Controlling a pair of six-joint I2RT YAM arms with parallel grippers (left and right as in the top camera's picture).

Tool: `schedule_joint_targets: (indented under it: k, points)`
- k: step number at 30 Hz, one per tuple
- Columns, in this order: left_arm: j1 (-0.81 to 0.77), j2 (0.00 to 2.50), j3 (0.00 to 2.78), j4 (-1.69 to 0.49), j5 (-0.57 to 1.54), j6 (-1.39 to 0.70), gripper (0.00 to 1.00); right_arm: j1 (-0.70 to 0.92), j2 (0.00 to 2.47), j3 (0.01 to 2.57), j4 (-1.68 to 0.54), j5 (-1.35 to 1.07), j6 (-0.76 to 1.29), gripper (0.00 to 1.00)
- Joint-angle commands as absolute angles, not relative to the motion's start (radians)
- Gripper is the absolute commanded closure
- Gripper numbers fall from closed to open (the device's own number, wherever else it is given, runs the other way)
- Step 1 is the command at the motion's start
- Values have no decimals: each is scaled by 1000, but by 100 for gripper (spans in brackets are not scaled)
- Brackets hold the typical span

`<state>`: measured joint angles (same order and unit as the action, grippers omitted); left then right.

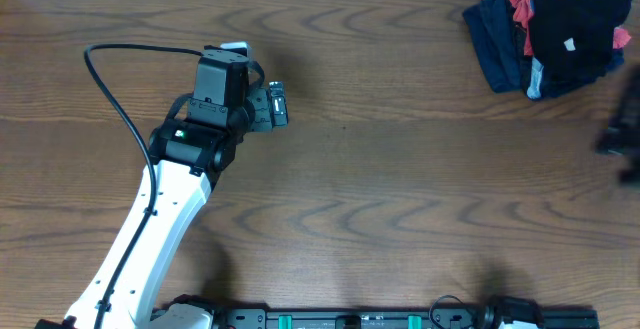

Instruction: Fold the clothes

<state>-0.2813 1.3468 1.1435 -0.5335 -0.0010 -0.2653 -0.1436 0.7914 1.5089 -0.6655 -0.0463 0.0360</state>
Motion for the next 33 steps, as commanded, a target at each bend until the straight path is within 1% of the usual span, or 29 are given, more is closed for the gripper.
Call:
schedule_joint_targets:
  k: [1, 10, 14, 16, 23, 29, 33]
  points:
    - [-276, 1353, 1147, -533, -12, -261, 2, -102, 721, 1262, -558, -99, 28, 1]
    - [-276, 1353, 1147, -533, -12, -261, 2, -30, 398, 626, -195, -133, 28, 1]
    - [-276, 1353, 1147, -533, -12, -261, 2, -30, 239, 379, -75, -159, 29, 1]
    - [-276, 1353, 1147, -533, -12, -260, 2, -30, 173, 293, -51, -163, 29, 1]
    - [-276, 1353, 1147, -533, -12, -260, 2, 1, 3, 98, -31, -110, 29, 1]
    - [-276, 1353, 1147, -533, -12, -260, 2, 26, 5, 36, -25, -7, 95, 1]
    - [-276, 1353, 1147, -533, -12, -261, 2, 30, 5, 4, -60, -7, 100, 1]
